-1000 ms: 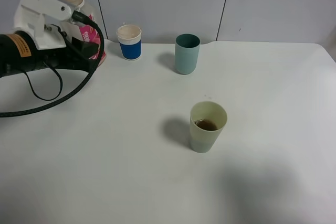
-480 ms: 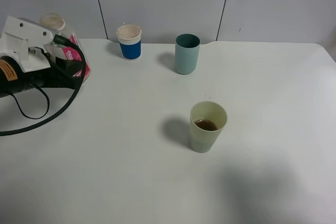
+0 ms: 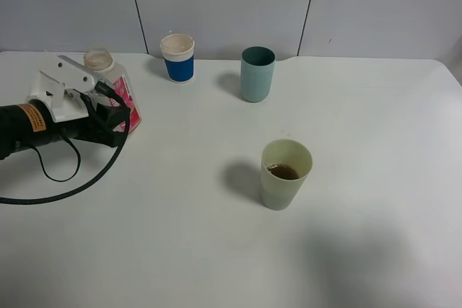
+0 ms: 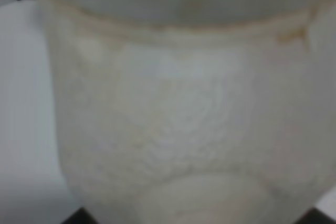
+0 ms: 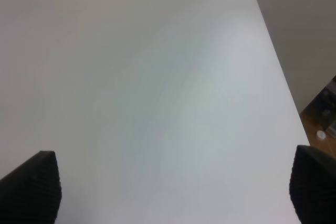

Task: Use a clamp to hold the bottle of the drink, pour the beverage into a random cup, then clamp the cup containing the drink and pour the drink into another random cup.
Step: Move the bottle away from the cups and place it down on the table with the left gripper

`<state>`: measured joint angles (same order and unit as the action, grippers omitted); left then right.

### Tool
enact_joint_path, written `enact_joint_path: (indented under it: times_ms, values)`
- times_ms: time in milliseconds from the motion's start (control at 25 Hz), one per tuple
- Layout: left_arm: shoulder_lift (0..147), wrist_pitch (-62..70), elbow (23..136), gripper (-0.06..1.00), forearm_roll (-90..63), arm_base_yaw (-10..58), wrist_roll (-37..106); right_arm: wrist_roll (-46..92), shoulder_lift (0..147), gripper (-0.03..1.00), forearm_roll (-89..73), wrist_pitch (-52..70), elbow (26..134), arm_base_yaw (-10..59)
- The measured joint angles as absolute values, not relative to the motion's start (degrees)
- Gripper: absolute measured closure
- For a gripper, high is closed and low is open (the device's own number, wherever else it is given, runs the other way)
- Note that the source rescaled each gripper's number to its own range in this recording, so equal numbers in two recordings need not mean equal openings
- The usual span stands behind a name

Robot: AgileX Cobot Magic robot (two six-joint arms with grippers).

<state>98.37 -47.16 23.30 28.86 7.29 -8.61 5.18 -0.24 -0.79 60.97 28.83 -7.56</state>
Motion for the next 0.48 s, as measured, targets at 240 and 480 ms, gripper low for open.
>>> enact_joint_path:
  times_ms: [240, 480]
  values:
    - [102.2, -50.6, 23.3, 0.94, 28.9, 7.3, -4.4, 5.2, -0.2, 0.37, -0.8, 61.0, 28.8, -7.6]
    - [104.8, -51.5, 23.3, 0.94, 28.9, 7.3, -3.9, 5.2, -0.2, 0.37, -0.8, 61.0, 28.8, -7.6]
